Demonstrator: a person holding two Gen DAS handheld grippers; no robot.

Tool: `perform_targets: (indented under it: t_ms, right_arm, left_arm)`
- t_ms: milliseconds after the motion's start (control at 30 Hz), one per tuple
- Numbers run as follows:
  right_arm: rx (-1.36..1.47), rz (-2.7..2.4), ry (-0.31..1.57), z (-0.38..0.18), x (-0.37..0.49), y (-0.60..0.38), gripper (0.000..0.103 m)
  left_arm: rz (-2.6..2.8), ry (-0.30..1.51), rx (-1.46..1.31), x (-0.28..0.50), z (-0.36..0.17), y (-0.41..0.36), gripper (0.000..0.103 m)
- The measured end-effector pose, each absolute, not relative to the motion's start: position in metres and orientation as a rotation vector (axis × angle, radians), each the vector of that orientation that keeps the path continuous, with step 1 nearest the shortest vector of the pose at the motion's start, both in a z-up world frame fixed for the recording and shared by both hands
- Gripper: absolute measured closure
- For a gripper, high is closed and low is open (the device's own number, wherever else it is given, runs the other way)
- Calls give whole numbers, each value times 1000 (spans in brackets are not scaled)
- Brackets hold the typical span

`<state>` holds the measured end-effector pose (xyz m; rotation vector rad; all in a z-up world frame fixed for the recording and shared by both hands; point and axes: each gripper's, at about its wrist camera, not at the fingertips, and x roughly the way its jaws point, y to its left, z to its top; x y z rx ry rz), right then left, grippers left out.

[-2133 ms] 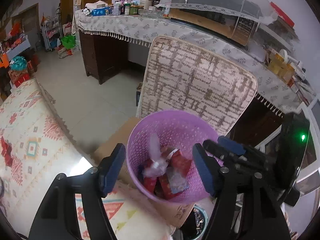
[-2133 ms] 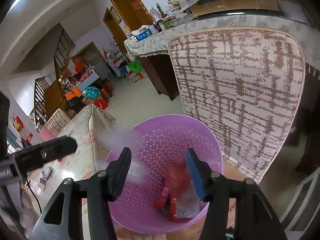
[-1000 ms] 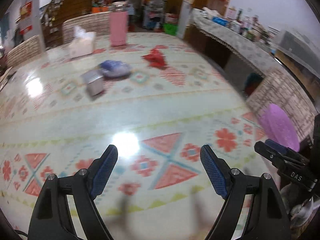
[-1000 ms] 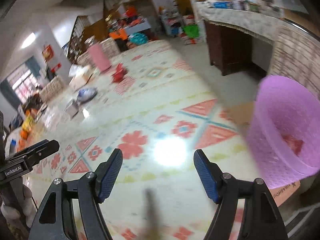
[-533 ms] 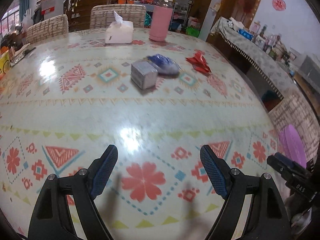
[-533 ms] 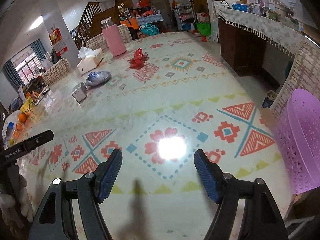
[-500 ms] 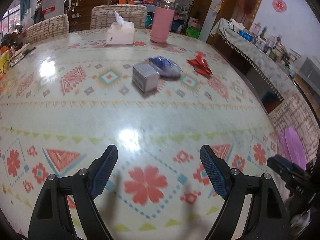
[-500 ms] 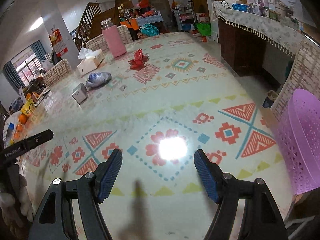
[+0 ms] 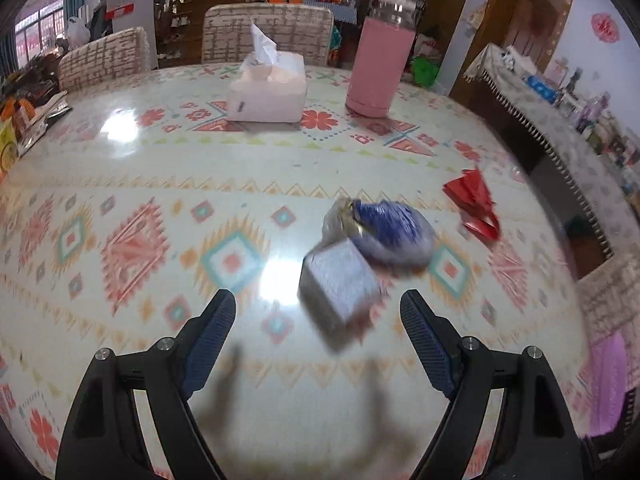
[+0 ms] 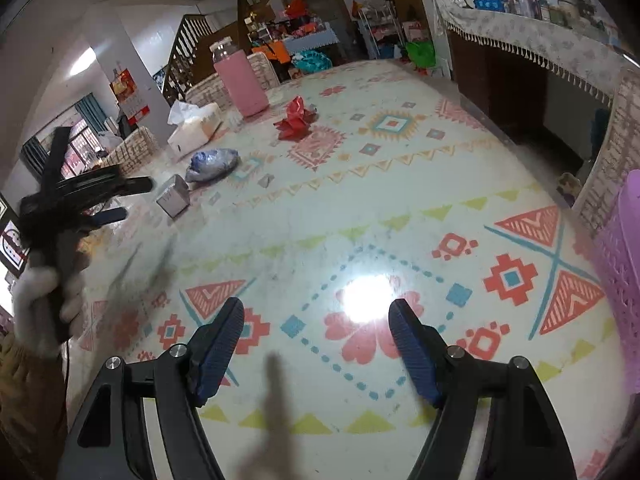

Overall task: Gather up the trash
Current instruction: 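Grasp the small white medicine box with the left tool while the right tool grasps the blue bag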

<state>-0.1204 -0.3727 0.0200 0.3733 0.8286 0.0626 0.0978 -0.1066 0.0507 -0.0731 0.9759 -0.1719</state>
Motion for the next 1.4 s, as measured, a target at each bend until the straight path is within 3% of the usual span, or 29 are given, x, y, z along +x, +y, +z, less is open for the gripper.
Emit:
perform_targets:
  t_ms: [67,100,133,167,233,567,733,1033,1400]
  right_arm:
    - [378,74,826,20,-120,-373,21]
    - [379,79,825,20,-120,-373,20]
    - [379,80,825,20,-120,-372,19]
    - [378,81,825,20,-120,-372,19]
    - [378,84,824,20,-120,-372,18]
    - [313,83,849,24,-115,-363,18]
    - [227,127,845,52,-86,-340,18]
    - [-24,230,864,73,34,-269,18]
    - [-172,273,948,41,162,-219,18]
  left_arm:
    - [-149,1006,-51,113,42,-114,21]
    - [-142,1022,-45,119,36,-118,28]
    - [-142,1034,-44,122,33,-120,53]
    - [-143,1062,-42,125,28,-122,67]
    - [-149,1063,-55,122,27,-121,70]
    - [-223,966,-102,60,56,-99,70]
    - [-247,953,-148,60,54,-85,70]
    - [-247,980,-266,66,44,-51,70]
    - [-250,1019,-319,74,36,-43,70]
